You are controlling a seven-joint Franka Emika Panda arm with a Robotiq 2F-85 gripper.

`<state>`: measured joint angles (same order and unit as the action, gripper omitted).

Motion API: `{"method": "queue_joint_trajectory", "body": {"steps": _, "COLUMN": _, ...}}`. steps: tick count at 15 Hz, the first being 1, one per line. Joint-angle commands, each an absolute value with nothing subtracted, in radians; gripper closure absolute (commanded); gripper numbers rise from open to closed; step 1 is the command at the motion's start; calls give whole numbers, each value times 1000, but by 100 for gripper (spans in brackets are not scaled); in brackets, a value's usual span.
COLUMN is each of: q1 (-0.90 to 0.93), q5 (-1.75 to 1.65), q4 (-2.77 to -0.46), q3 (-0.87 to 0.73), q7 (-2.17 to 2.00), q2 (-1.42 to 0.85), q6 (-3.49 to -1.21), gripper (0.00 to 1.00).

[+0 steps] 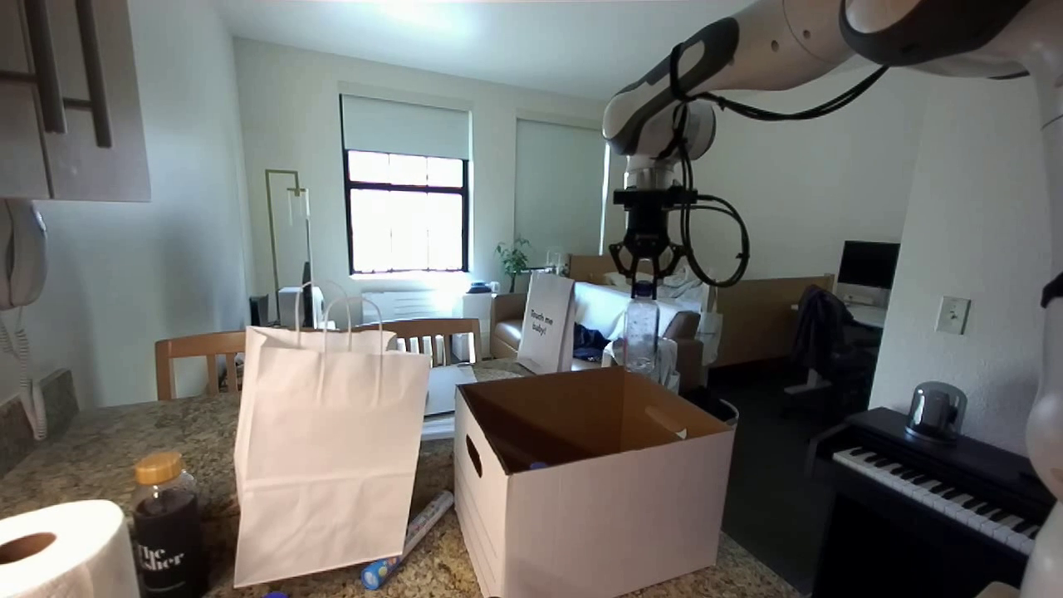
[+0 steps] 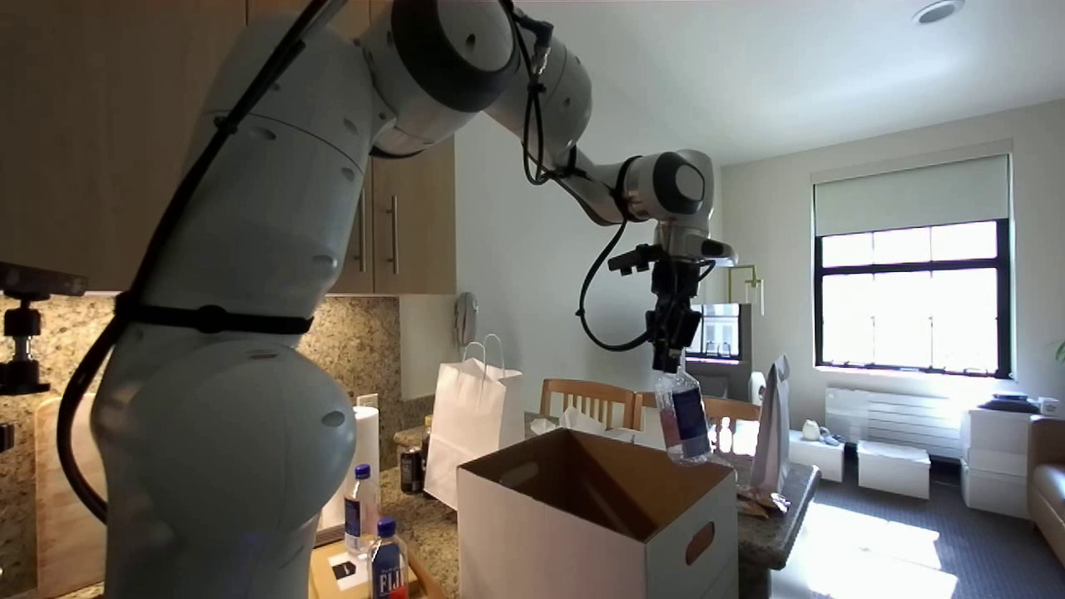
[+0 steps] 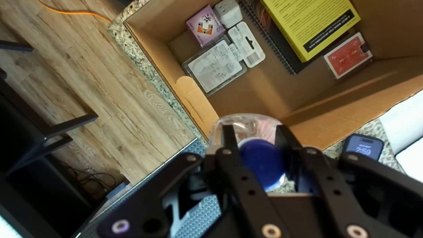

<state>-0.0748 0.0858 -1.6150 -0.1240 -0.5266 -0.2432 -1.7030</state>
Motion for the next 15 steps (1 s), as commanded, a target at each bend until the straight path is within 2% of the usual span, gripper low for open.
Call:
{"method": "queue_joint_trajectory", "body": {"steps": 1, "q1": -82, "q5": 144, "q4": -1575, "q3": -99, "q7": -401, "q2": -268, "q6": -1629, "gripper": 86}}
{"method": "queue_joint_trajectory", "body": {"steps": 4, "q1": -69, "q5": 130, "q4": -1593, "q3": -97, "q7": -416, "q2": -259, "q6": -1635, "gripper": 86}}
{"method": "queue_joint_trajectory", "body": {"steps": 5, "q1": -67, "q5": 131, "q4": -1593, "q3": -96, "q7": -411, "q2": -264, "q6": -1633, "gripper": 66}}
{"method": "queue_joint_trajectory", "body": {"steps": 8, "q1": -67, "q5": 131, "q4": -1593, "q3": -98, "q7": -411, "q2": -266, "q6": -1634, "gripper": 66}}
{"method": "queue_joint_trajectory", "body": {"steps": 9, "q1": -67, "q5": 131, "q4": -1593, "q3": -98, "q7": -411, "q2": -266, "q6": -1634, "gripper": 86}}
{"method": "queue_joint_trajectory", "body": {"steps": 11, "q1": -66, "q5": 133, "q4": -1522, "q3": -96, "q7": -431, "q2": -345, "q6": -1571, "gripper": 86}}
{"method": "queue_joint_trajectory", "body": {"steps": 15, "q1": -68, "q5": 162, "q4": -1461, "q3": -96, "q7": -456, "q2": -455, "q6": -1590, "gripper": 86}}
